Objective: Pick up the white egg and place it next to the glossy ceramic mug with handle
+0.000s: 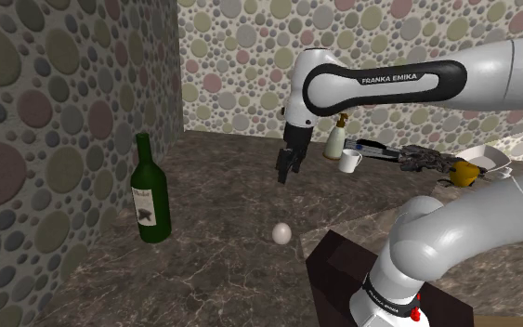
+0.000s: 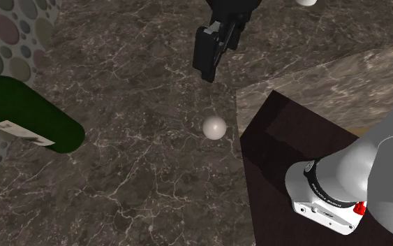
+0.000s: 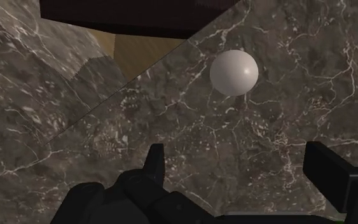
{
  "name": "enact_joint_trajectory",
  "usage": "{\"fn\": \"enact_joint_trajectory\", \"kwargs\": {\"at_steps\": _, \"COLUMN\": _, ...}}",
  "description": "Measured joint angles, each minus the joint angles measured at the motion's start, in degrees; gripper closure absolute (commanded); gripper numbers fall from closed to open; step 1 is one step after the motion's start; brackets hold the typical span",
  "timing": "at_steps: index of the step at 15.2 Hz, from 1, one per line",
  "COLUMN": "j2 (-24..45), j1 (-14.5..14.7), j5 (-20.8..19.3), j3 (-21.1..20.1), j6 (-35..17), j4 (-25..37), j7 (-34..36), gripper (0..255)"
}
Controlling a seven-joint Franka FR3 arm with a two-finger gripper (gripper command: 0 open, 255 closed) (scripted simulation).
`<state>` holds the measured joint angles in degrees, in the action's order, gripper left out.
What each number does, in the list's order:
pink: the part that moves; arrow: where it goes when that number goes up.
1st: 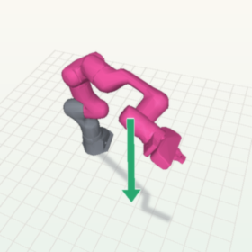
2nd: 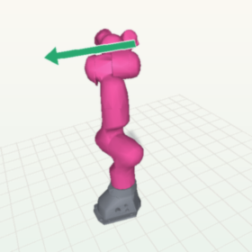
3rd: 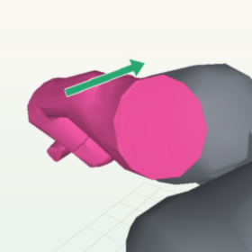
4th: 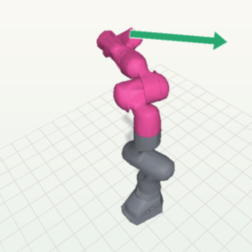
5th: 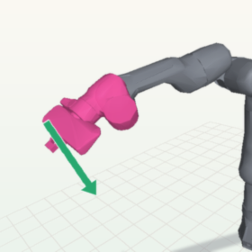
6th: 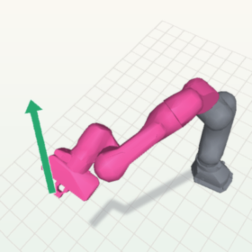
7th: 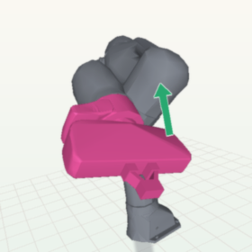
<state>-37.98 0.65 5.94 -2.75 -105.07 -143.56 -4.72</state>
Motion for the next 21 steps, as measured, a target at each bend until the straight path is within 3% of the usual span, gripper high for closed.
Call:
{"fn": "enact_joint_trajectory", "kwargs": {"at_steps": 11, "j2": 10.7, "j1": 3.2, "j5": 4.5, "j3": -2.0, "j6": -11.9, "j4": -10.1, "j7": -1.3, "gripper": 0}}
{"fn": "enact_joint_trajectory", "kwargs": {"at_steps": 21, "j2": 14.1, "j1": 4.0, "j5": 5.9, "j3": -2.8, "j6": -19.0, "j4": -14.1, "j7": -1.6, "gripper": 0}}
